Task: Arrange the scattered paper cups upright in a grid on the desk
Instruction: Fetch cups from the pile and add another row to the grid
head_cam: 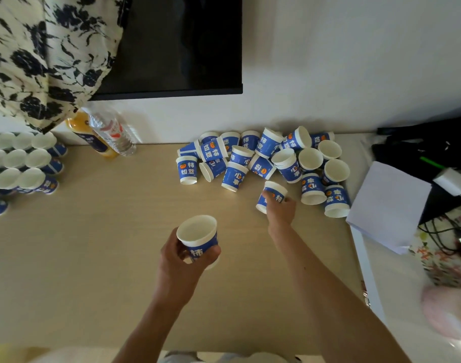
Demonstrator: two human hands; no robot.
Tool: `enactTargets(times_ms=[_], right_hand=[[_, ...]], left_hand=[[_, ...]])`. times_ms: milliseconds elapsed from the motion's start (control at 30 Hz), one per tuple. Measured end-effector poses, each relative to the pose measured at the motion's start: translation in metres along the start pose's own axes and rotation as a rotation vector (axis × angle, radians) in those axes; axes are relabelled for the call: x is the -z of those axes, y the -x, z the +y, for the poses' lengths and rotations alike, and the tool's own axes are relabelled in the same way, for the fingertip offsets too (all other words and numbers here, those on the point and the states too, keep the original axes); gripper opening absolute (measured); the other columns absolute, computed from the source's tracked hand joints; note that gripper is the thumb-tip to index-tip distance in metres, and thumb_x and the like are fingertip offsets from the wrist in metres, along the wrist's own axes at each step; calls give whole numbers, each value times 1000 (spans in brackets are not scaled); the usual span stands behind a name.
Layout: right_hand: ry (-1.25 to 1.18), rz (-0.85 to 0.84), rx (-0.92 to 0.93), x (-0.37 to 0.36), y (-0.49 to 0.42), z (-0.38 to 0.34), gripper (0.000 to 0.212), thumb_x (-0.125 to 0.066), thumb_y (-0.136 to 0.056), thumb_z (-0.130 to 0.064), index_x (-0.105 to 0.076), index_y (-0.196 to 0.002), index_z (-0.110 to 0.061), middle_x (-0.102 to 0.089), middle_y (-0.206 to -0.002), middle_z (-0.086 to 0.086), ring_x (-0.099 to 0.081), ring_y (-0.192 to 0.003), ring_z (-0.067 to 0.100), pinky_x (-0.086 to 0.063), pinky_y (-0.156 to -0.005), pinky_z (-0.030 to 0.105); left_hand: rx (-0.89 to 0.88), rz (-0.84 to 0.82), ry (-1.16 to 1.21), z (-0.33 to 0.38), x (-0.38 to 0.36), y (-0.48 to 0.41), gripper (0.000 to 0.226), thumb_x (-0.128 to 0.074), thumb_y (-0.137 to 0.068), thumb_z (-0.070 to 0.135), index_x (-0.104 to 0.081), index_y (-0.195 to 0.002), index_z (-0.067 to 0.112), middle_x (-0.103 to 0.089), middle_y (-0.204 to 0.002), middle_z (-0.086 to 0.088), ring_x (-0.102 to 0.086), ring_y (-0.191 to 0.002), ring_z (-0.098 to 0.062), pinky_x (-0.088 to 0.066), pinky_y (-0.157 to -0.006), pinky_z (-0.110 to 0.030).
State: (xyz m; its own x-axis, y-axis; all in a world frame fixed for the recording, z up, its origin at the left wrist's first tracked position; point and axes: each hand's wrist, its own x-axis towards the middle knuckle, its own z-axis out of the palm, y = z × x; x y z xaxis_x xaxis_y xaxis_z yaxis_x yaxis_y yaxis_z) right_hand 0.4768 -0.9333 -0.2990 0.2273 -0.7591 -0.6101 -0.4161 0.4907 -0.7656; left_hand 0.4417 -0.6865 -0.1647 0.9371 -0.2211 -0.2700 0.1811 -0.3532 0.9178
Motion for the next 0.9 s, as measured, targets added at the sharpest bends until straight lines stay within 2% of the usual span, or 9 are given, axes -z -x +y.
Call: enactTargets(times_ms=[67, 200, 267, 333, 433, 533, 600, 700, 900], right_hand=[[-26, -57, 36, 5, 15, 9, 61, -88, -74, -24, -56, -123, -7, -67, -113, 7, -67, -81, 15, -50, -62, 21], [-46, -229, 231, 16, 53, 20, 43, -85, -73, -17, -65, -110, -10, -70, -99, 6, -66, -81, 16, -52, -73, 29], [-58, -299, 324, 22, 79, 18, 47, -83, -67, -20, -64, -109, -10, -67, -93, 1, -62, -76, 8, -50, -70, 21], [-74, -355, 397, 24, 106, 15, 53, -82, -64, -16, -62, -113, -11, -67, -98, -1, -62, -82, 5, -50, -69, 15], [-65, -413, 492, 18, 148, 12, 55, -83, -68, 5, -59, -115, -11, -66, -106, -3, -63, -90, 2, -51, -70, 16], [-64, -493, 555, 1, 195, 18, 60, -83, -67, 13, -57, -118, -9, -64, -109, 0, -63, -90, -2, -54, -72, 18], [-53, -548, 594, -15, 230, 28, 62, -87, -65, 7, -58, -117, -11, -66, -110, 2, -64, -96, 5, -56, -78, 25], [-54, -621, 613, -39, 281, 51, 64, -89, -60, -12, -59, -116, -18, -67, -110, -1, -66, -101, 17, -58, -83, 34], [6, -755, 619, -98, 386, 114, 63, -88, -57, -16, -60, -114, -24, -67, -105, -13, -66, -99, 9, -55, -74, 19]], left_hand=[[-4, 28, 14, -1, 3, 4, 54, -87, -70, 2, -64, -111, 28, -74, -100, 14, -69, -89, -3, -53, -71, -13], [-11, 63, 46, -1, 18, 12, 52, -86, -72, 0, -63, -107, 31, -74, -99, 16, -69, -85, -2, -55, -71, -20], [-13, 84, 64, -2, 30, 16, 54, -88, -71, 2, -62, -109, 29, -73, -100, 14, -69, -86, -3, -53, -75, -23], [-23, 125, 86, -2, 45, 19, 59, -91, -65, 13, -60, -111, 31, -73, -103, 13, -69, -90, -6, -54, -78, -29], [-48, 168, 126, 1, 74, 25, 64, -86, -52, 38, -59, -110, 35, -71, -103, 13, -69, -91, -8, -56, -80, -34], [-79, 205, 140, -5, 112, 35, 66, -83, -51, 44, -61, -112, 35, -71, -102, 14, -68, -92, -8, -56, -83, -35], [-92, 235, 135, -14, 142, 45, 67, -83, -52, 45, -62, -115, 35, -71, -103, 14, -68, -94, -9, -57, -85, -36], [-110, 271, 136, -29, 187, 61, 61, -85, -60, 35, -63, -116, 35, -72, -104, 12, -68, -94, -8, -57, -86, -37], [-141, 401, 128, -67, 297, 94, 61, -87, -66, 28, -60, -120, 34, -71, -108, 18, -67, -99, -5, -55, -92, -43]])
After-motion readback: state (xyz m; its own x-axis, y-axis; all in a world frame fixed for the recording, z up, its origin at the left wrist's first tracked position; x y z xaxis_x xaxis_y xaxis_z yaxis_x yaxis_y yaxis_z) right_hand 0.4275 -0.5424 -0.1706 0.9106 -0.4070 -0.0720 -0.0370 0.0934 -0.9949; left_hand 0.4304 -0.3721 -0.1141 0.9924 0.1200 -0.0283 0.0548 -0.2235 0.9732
